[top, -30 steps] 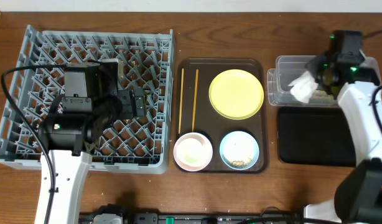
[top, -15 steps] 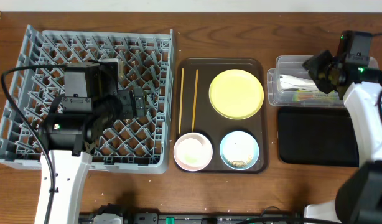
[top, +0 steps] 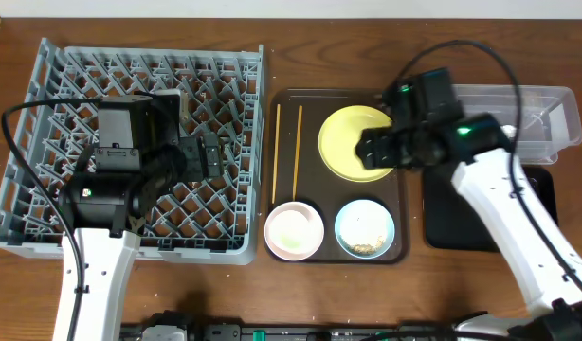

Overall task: Sort waste into correct bins and load items into the dishwasher
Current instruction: 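Reach the right gripper down to the white cup on the tray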

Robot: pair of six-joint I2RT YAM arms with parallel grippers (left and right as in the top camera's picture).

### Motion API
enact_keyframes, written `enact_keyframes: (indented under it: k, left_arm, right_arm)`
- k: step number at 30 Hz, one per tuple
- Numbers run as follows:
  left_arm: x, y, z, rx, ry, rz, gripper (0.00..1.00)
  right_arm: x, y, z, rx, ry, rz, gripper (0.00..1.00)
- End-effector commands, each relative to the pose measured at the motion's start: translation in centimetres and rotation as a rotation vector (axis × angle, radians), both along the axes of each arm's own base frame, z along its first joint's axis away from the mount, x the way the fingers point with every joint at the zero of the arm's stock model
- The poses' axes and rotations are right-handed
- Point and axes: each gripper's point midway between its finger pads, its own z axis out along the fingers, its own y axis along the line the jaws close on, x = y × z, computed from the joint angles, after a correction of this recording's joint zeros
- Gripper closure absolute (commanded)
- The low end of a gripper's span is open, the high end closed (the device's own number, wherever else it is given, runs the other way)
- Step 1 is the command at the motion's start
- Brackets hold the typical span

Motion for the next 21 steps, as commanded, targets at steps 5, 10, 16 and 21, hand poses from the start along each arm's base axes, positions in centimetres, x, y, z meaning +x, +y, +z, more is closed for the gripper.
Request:
enact_keyframes:
  k: [5,10,16,21]
  left_arm:
    - [0.1,-0.3,0.6,-0.027,-0.008,-0.001,0.05]
    - [-0.9,-3.6,1.3,-0.182,0.014,-0.128,0.05]
    - [-1.3,-3.8,1.2,-0.198,0.028,-0.139,0.05]
    - [-1.6,-2.1,0.3,-0.179,0.088,0.016,0.05]
  right_arm:
    - [-3.4,3.0,-1.8,-0.059,0.068,0.179,0.35]
    - [-4.7,2.6,-3.8,-0.101,0.176,0.154,0.43]
    - [-7.1,6.2,-3.5,0.024,0.201,0.392,0.46]
    - [-8.9,8.0,-3.7,0.005,0.184,0.502,0.42]
